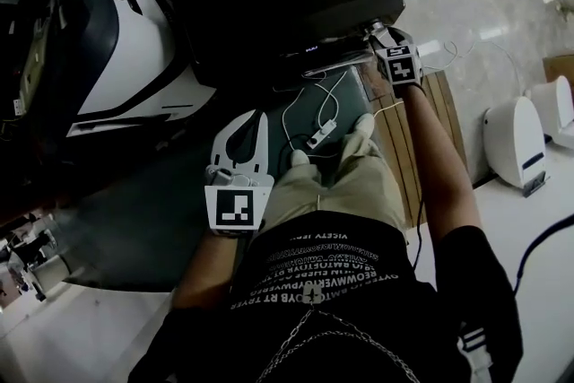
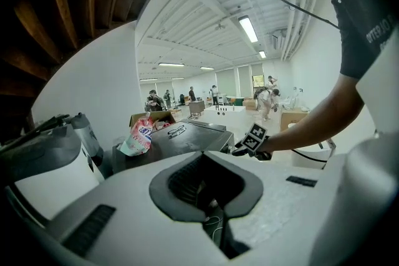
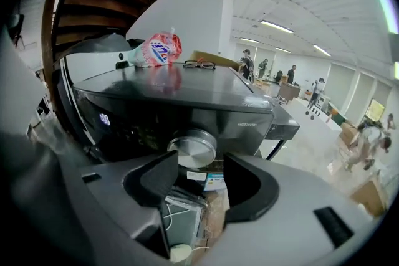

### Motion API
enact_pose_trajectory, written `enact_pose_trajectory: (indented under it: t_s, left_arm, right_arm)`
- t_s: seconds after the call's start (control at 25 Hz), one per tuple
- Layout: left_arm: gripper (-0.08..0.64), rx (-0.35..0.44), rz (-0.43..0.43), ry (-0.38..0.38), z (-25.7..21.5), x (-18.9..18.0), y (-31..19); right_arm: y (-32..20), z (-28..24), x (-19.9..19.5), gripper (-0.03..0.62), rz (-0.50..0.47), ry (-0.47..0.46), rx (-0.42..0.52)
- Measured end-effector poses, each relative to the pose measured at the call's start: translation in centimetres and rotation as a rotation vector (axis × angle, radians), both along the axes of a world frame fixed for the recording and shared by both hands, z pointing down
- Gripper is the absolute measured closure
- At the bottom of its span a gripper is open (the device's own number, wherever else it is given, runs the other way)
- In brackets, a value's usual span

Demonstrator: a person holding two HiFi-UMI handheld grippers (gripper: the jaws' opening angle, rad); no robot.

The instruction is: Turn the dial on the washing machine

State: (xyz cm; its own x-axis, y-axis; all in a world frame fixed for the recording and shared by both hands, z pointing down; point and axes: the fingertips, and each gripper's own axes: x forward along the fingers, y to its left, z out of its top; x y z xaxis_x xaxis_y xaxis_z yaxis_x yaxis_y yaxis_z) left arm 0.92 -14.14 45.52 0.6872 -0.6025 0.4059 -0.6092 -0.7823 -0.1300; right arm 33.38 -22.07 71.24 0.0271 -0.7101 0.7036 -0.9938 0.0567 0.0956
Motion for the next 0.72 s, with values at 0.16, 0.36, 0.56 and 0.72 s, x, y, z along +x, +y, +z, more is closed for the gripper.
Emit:
enact_pose_trajectory:
  t_s: [0.16, 0.36, 0.56, 0.72]
  left_arm:
    - [0.555, 0.01, 0.008, -0.028, 0.1, -0.5, 0.4]
    - [0.555, 0.033, 0.007, -0.021, -0.9, -0.2, 0.6]
    - [0.555, 0.074, 0.001, 0.013, -2.1, 0.8, -0.2]
    - [0.555, 0.075, 0.0, 0.033, -1.9, 1.5, 0.2]
  right_arm:
    - [-0.4, 0.5, 0.1, 0.317, -0.005, 0.024, -0.015]
    - [0.1, 1.1, -0.5, 0.35, -0.011, 0.0, -0.035]
    - [0.0, 0.5, -1.3, 0.334, -0.035, 0.0, -0.029]
    - [0.0, 0.5, -1.5, 0.322, -0.038, 0.0, -0.039]
